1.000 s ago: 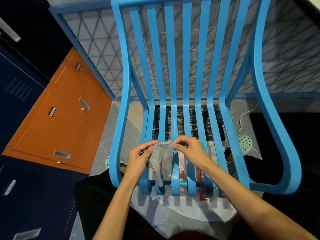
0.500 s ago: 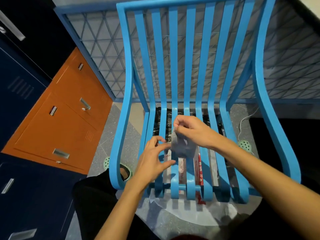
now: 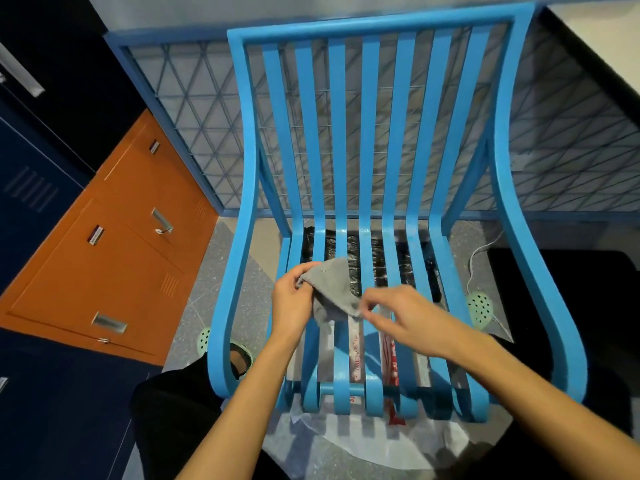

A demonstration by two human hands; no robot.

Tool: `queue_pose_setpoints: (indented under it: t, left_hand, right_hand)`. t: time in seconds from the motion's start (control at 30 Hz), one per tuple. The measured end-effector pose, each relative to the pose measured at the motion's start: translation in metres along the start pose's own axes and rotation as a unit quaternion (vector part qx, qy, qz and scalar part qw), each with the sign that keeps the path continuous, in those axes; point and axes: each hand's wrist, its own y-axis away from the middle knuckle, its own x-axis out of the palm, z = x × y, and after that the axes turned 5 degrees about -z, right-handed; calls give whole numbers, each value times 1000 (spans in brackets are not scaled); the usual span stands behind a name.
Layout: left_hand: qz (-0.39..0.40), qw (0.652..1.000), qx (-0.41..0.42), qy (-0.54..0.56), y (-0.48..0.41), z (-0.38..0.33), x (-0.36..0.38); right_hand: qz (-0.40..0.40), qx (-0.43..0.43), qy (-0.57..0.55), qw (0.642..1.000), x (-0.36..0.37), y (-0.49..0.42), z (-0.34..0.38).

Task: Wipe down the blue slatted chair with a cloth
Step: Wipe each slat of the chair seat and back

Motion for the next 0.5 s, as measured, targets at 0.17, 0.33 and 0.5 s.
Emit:
queue_pose_setpoints:
  t: [0.17,0.33,0.5]
  left_hand:
    - [20,1000,-8,-10,0,3,-4]
    - [112,992,-53,12,5,-11,-8]
    - [193,972,-127,50,2,-14,-17]
  right_hand:
    - [-60,123,-108,985,25,-4,-13]
    - [-98,156,-254,949,16,-27,-20]
    - [29,161,-358,919,1,-41,-28]
